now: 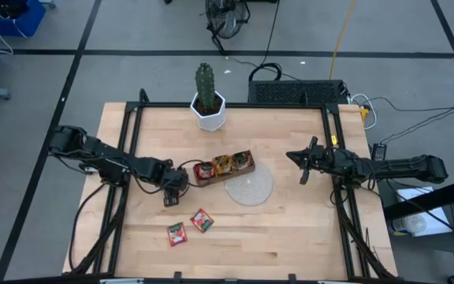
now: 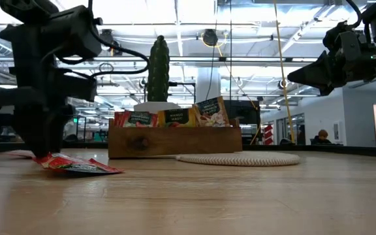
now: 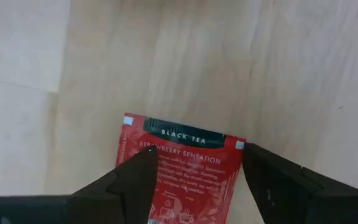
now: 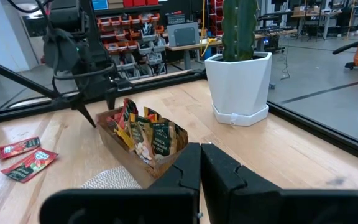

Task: Pick & Place Tea
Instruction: Put the red tea bag into the left section of the wooden organizer

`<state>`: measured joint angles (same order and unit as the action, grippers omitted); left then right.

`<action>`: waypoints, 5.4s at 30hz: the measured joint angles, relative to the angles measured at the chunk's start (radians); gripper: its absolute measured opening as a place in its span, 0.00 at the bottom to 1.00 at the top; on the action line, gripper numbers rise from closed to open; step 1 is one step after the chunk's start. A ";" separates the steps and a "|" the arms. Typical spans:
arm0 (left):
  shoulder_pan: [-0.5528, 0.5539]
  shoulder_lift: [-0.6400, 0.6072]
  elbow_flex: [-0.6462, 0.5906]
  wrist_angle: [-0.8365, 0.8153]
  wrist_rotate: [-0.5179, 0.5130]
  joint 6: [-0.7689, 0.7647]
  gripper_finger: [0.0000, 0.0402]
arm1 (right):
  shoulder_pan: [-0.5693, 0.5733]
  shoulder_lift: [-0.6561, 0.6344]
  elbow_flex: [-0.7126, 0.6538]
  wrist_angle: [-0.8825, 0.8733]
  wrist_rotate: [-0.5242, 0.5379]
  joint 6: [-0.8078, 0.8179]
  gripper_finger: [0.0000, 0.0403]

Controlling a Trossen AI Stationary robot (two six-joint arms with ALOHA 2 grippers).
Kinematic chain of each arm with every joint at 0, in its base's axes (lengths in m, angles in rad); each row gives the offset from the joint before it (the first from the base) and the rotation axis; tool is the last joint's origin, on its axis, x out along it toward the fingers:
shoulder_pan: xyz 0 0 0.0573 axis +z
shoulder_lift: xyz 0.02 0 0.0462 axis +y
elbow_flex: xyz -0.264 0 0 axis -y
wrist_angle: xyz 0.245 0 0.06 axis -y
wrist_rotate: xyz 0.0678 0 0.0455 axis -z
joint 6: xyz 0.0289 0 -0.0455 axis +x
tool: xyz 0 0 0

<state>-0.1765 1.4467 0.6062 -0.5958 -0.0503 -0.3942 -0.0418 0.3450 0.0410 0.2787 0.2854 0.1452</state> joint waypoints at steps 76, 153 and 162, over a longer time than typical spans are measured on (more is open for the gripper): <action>0.223 -0.024 -0.358 1.564 0.182 0.373 0.02 | 0.000 0.000 0.000 0.000 0.000 0.000 0.00; 0.027 0.109 0.386 0.167 -0.323 0.428 0.04 | 0.000 0.000 0.000 0.000 0.000 0.000 0.00; 0.033 0.109 0.386 0.033 -0.316 0.248 0.22 | 0.000 0.000 0.000 0.000 0.000 0.000 0.00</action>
<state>-0.1436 1.5555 0.9920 -0.5630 -0.3664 -0.1460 -0.0414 0.3452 0.0410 0.2790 0.2855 0.1452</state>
